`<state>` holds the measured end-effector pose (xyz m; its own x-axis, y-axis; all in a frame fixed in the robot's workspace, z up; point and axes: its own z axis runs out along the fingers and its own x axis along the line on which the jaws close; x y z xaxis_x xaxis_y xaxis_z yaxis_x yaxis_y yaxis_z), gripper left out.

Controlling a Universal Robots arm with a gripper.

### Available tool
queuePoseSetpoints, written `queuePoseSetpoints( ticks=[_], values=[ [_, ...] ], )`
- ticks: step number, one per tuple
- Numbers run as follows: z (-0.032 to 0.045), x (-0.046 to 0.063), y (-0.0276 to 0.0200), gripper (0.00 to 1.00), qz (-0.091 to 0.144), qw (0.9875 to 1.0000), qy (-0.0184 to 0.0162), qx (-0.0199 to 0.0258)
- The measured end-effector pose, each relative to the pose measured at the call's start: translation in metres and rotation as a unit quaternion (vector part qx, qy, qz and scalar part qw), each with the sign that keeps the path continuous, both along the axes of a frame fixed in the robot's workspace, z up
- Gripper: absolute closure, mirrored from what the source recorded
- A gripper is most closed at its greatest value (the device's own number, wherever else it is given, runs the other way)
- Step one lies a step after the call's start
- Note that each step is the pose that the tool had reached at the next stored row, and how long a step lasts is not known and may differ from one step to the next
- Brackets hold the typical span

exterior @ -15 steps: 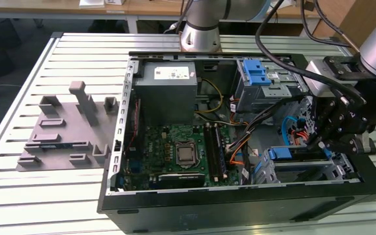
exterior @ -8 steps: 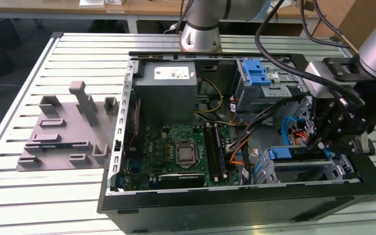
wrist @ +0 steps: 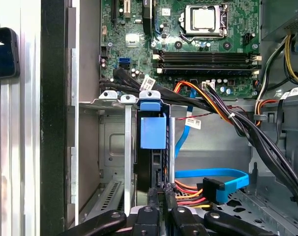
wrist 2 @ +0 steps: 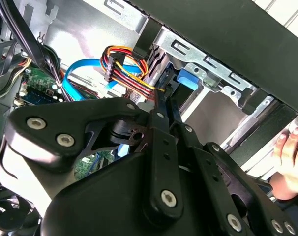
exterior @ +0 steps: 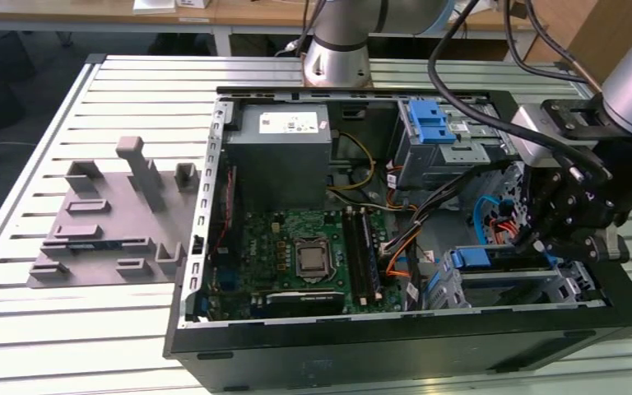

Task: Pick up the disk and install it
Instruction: 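Insert the first disk wire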

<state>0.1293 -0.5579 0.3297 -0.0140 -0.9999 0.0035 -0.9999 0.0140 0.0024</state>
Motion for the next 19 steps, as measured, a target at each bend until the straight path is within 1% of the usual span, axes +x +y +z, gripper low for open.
queuePoseSetpoints(
  ticks=[2, 3, 6, 12, 14, 15, 16, 17, 19],
  values=[
    [0.0, 0.0, 0.0, 0.83, 0.0, 1.0, 0.0002, 0.0001],
    [0.0002, 0.0, 0.0, 0.76, 0.0, 1.0, 0.0004, 0.0001],
    [0.0019, 0.0, 0.0, 0.76, 0.0, 1.0, 0.0011, 0.0],
    [0.0098, 0.0, 0.0001, 0.76, 0.0, 1.0, 0.0031, -0.0001],
    [0.0111, 0.0, 0.0001, 0.78, 0.0, 1.0, 0.0035, 0.0],
    [0.0113, 0.0, 0.0001, 0.84, 0.0, 1.0, 0.0037, 0.0],
    [0.0113, 0.0, 0.0001, 0.84, 0.0, 1.0, 0.0037, 0.0001],
    [0.0114, 0.0, 0.0001, 0.89, 0.0, 1.0, 0.0037, 0.0001],
    [0.0116, 0.0, 0.0001, 0.89, 0.0, 1.0, 0.0037, -0.0001]
  ],
)
